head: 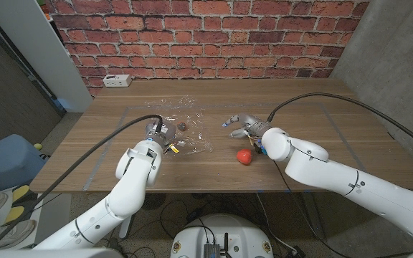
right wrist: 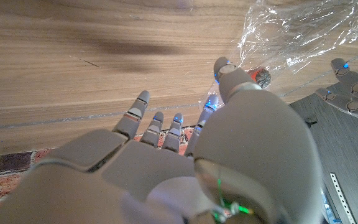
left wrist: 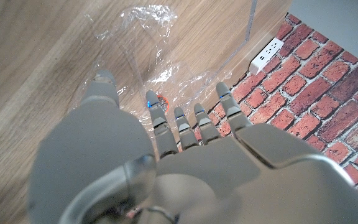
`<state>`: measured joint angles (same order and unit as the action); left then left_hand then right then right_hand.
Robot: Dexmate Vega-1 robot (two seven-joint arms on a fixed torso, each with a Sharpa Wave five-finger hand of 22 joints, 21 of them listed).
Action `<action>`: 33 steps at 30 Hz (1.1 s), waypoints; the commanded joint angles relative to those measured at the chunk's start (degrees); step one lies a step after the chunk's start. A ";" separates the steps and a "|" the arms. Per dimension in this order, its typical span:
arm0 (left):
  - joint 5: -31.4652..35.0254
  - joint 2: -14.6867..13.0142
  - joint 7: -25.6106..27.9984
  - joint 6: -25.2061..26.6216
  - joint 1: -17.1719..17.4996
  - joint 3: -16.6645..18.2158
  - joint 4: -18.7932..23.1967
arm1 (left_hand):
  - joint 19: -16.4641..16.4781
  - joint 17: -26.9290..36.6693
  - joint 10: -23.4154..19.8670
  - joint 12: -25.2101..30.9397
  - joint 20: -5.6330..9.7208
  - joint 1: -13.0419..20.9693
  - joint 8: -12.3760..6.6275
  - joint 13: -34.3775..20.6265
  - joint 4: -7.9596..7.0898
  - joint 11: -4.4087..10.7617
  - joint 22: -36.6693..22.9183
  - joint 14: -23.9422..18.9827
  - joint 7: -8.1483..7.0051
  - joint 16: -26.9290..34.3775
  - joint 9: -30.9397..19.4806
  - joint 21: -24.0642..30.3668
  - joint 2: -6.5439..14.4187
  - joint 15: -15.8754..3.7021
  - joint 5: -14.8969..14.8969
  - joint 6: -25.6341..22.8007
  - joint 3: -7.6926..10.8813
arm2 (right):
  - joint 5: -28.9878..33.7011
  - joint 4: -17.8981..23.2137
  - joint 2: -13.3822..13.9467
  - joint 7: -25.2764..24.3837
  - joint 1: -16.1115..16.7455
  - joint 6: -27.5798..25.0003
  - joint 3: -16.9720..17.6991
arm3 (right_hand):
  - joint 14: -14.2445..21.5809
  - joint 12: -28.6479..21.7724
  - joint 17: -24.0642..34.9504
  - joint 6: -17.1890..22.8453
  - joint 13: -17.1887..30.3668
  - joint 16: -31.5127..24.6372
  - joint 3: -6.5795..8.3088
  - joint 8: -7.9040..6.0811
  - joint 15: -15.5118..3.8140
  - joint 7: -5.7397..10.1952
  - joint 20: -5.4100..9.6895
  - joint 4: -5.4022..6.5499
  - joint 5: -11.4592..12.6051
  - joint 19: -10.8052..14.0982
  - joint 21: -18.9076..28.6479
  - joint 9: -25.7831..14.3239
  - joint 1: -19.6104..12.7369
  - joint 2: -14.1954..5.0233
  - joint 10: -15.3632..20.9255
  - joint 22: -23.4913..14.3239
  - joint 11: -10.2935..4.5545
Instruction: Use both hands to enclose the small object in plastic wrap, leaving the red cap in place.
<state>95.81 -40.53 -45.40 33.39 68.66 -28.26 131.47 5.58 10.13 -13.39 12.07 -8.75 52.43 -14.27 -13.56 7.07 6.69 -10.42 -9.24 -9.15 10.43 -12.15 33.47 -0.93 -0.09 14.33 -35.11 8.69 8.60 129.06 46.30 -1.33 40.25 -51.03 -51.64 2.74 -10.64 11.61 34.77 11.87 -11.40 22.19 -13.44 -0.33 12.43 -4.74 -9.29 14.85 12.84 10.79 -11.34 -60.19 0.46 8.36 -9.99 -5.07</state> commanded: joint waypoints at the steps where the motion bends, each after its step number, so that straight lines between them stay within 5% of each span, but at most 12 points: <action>1: 8.05 4.27 -7.95 -3.42 0.19 1.11 -2.03 | -0.18 0.19 1.21 -0.29 0.85 1.19 0.33 0.04 0.46 0.21 -0.05 1.04 -0.74 -0.08 -0.17 -0.38 0.34 -0.14 0.15 0.15 0.33 | 1.12 -1.50 -1.77 7.01 -5.99 -3.52 -5.11 | -1.90 0.22 0.19 -2.00 0.30 0.38 -0.78 1.10 0.42 0.19 -0.42 0.42 0.35 -1.89 -0.24 -0.23 -1.17 -0.10 -2.40 -0.28 -0.28; 21: 8.36 6.07 -5.83 -4.36 1.50 3.13 -5.51 | 0.94 0.15 -1.15 0.90 2.78 5.46 -1.48 0.51 1.71 1.21 -0.10 0.03 -3.46 0.85 -0.25 -1.17 1.77 -2.28 -0.74 -6.02 1.52 | 1.81 -3.93 -3.61 7.70 -7.79 -1.39 -6.64 | -1.88 -0.60 0.24 -1.81 0.31 -0.26 -1.84 1.18 0.41 0.21 -0.32 0.83 0.28 -1.79 0.34 -0.37 -1.49 -0.43 -2.20 -0.26 0.01; 33: 4.50 5.96 -4.44 -2.88 0.02 3.47 -8.94 | 1.83 0.28 -1.63 1.13 2.46 5.90 1.06 0.60 0.71 0.70 -0.18 -0.94 -3.03 1.22 -0.11 -1.46 4.78 -2.40 -1.87 -1.67 2.26 | 2.10 -4.49 -4.08 8.20 -8.58 -1.53 -6.87 | -1.75 -0.80 0.25 -1.91 0.31 -0.51 -2.42 1.31 0.42 0.21 -0.31 1.01 0.27 -1.56 0.55 -0.42 -1.55 -0.58 -2.04 -0.25 -0.21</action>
<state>103.28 -34.51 -51.56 29.43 69.57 -25.09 125.11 6.66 10.28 -14.60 12.78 -6.33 58.18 -13.36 -12.76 8.00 7.46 -10.42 -9.36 -12.40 11.10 -12.13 31.96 3.02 -2.09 12.65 -37.10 10.56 10.47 125.23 42.75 6.37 32.42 -52.71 -58.21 0.48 -11.03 11.60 32.63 11.86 -11.74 19.88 -11.97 -0.01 12.70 -5.02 -8.32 14.85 10.74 10.86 -11.61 -61.17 0.05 5.93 -9.98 -5.41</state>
